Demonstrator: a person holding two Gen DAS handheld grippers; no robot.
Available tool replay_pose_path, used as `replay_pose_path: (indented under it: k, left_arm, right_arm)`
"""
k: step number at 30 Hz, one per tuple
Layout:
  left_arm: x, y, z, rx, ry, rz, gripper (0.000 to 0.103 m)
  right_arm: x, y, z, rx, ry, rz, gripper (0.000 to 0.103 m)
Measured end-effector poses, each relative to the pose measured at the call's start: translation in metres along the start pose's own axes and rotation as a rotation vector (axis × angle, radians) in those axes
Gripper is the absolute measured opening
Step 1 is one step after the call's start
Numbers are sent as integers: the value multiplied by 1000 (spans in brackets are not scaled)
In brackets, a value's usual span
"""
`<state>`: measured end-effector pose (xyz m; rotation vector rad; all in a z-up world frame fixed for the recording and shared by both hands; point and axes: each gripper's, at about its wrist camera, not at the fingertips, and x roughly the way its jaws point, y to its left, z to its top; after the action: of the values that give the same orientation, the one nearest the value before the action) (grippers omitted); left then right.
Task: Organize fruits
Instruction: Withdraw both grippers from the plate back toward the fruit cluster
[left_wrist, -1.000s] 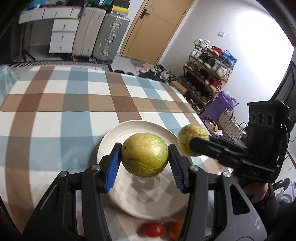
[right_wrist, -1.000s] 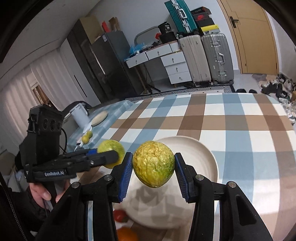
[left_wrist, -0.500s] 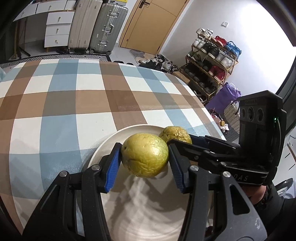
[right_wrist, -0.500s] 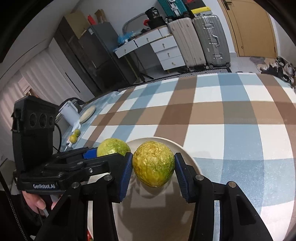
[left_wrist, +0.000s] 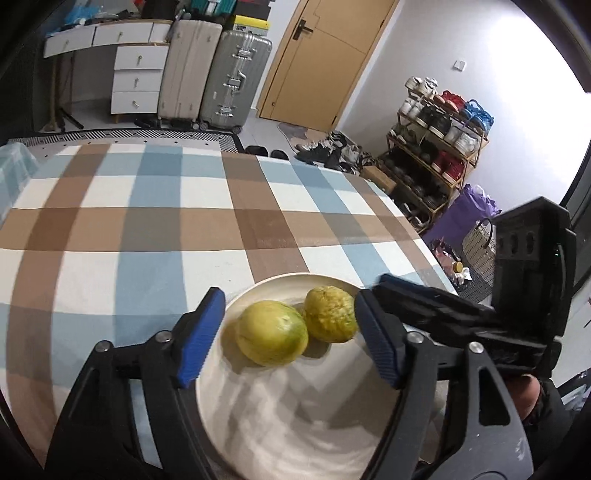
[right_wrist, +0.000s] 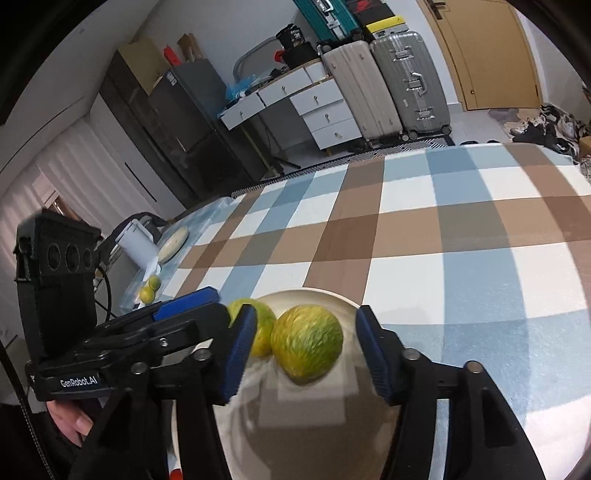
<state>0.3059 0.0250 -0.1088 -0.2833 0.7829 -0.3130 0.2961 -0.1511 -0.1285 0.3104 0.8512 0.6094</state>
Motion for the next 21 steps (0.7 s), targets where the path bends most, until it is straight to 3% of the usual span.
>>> replay_pose_path:
  k: [3,8,10,12,21]
  left_arm:
    - [-21,-5,-3,2,-22,23,80]
    - [-67,-22,-9,36,-92,73,84]
    - [-84,-29,-12,48,-112,92,90]
    - [-102,-38,-16,58,-137,121,102]
    - [-167,-69,-52,101,-179,163,102]
  right_arm:
    - [-28,4,-1,15,-60,-13,85]
    - [-73,16,-10,22,-121,-49,101]
    - [-88,22,-14,24,-133,-64,102]
    - [-104,31,-22,18,-154,-72,103]
    - [-155,75,-63,-36,-217,-88,103]
